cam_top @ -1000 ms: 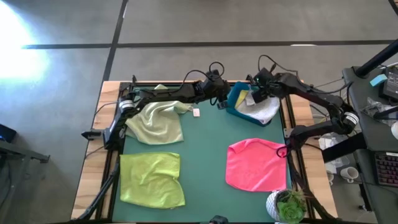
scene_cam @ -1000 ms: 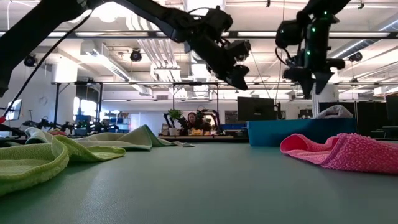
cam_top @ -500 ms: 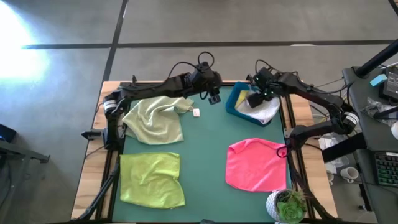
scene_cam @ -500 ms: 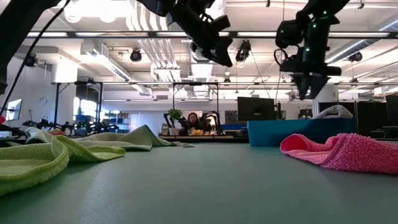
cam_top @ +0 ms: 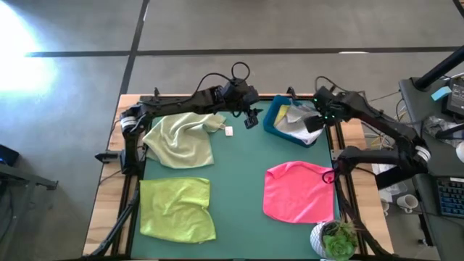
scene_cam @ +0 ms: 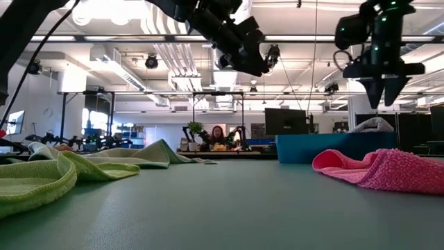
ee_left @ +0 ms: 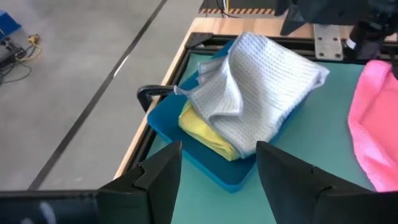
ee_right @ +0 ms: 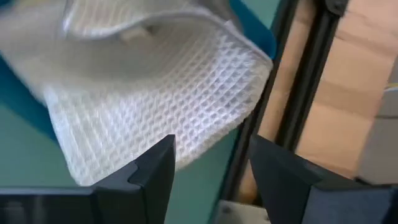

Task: Fold microfiber towels
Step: Put the folded gray microfiber cloth into the blue bin

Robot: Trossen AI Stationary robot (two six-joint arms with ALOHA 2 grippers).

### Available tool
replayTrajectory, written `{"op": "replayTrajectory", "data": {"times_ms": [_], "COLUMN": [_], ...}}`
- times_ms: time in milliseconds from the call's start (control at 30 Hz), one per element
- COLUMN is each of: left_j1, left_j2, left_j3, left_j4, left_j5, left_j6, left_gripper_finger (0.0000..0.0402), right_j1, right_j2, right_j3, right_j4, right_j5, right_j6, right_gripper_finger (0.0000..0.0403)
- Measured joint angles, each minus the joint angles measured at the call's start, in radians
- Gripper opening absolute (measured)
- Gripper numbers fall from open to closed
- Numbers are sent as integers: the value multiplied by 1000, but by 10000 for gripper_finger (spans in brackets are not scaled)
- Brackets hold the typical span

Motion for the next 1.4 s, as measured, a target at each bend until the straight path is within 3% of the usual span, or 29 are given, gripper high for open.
{"op": "replayTrajectory", "data": {"times_ms": [167, 367, 500, 833, 1067, 1400], "left_j1": [0, 0, 0, 0, -1, -9], "left_j2": [2, 2, 2, 2, 2, 3], "left_j3": [-5, -5, -5, -11, -32, -38], "left_j4": [17, 31, 31, 31, 31, 74], "left_j5": [-2, -2, -2, -2, -2, 42], "left_j6": [0, 0, 0, 7, 9, 9], "left_gripper_finger": [191, 191, 191, 191, 191, 191], "right_j1": [-42, -62, -67, -97, -137, -140], "right_j2": [-89, -108, -100, -102, -94, -99], "right_j3": [-92, -189, -234, -338, -353, -329], "right_j4": [84, 172, 188, 411, 438, 442], "right_j5": [-1, 20, 91, 83, 73, 68], "right_j6": [192, 342, 399, 462, 439, 384], "right_gripper_finger": [194, 194, 194, 188, 137, 24]}}
